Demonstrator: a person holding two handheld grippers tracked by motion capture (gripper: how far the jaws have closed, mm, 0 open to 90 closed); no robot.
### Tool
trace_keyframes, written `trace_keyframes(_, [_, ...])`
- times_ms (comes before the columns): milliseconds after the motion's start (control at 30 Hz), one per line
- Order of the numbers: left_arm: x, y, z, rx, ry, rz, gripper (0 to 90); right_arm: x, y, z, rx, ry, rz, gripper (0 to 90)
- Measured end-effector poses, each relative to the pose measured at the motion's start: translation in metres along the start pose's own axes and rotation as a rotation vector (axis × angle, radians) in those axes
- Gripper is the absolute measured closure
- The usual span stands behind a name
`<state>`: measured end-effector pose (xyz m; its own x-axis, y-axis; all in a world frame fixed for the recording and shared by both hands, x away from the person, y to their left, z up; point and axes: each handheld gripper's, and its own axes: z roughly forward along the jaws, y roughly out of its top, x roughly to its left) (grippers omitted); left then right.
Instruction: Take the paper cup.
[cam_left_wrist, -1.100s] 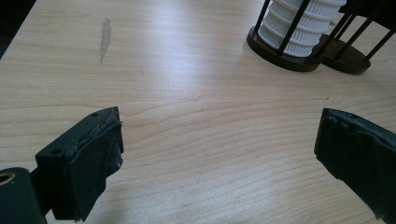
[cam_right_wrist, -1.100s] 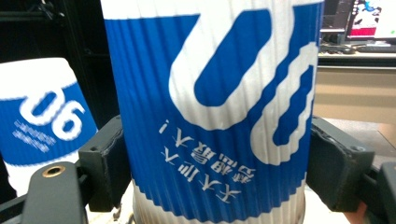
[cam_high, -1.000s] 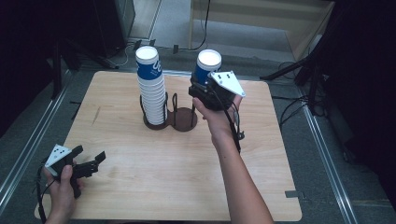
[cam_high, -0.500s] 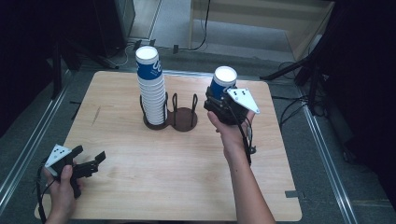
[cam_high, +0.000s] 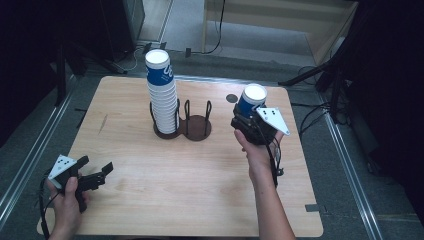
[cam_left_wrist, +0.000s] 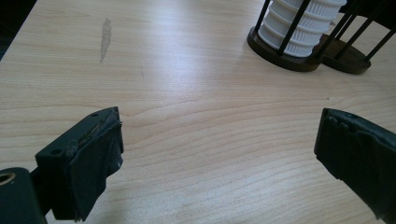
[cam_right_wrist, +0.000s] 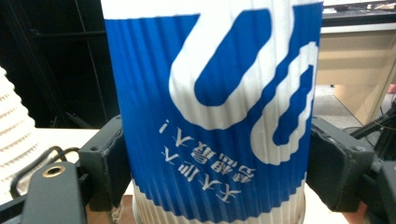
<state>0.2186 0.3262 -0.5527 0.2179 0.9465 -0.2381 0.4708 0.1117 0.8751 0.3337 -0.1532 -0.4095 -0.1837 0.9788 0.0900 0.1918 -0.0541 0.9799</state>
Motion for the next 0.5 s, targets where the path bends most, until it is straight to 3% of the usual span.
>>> trace_keyframes(500, [0.000, 0.000, 0.000, 0.003, 0.000, 0.003, 2.1, -0.025, -0.032, -0.010, 0.034, -0.035, 0.032, 18.7])
